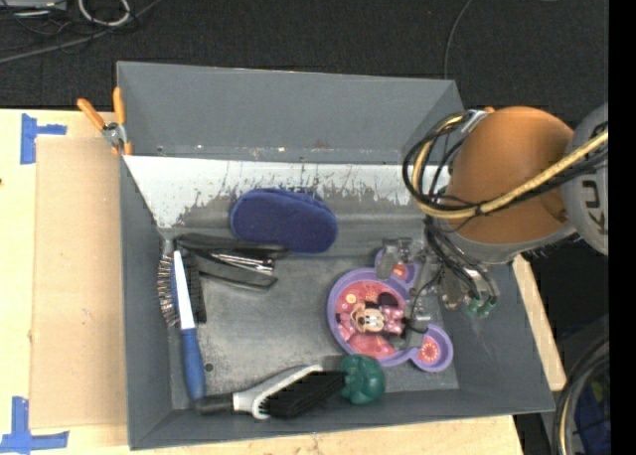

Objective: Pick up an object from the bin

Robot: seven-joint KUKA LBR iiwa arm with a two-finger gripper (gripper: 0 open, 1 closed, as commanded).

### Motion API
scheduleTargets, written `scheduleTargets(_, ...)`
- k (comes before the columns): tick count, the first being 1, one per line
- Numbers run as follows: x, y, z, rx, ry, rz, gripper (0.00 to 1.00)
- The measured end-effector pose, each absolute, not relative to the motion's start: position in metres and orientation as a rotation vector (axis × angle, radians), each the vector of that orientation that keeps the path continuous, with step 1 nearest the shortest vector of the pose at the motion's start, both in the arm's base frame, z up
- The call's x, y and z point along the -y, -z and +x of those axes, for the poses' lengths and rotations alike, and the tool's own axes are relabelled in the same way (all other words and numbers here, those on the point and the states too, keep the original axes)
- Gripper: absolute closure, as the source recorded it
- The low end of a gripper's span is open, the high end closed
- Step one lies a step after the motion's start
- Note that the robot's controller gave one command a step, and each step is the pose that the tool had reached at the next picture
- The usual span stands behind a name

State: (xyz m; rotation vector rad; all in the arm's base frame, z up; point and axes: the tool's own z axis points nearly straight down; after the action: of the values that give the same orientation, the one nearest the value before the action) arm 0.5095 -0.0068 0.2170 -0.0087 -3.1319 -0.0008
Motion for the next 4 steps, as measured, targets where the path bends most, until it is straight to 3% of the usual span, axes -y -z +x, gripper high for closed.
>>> scheduleTargets(1,0.007,-0.220,0.511,3.139,0.001,-0.008,0.00)
scheduleTargets(2,0.021,-0.130,0.561,3.141,0.000,0.120,0.00)
scheduleTargets(3,0.020,-0.122,0.590,3.142,0.000,0.253,0.00)
scheduleTargets(4,0.019,-0.110,0.602,3.118,0.001,0.396,0.00)
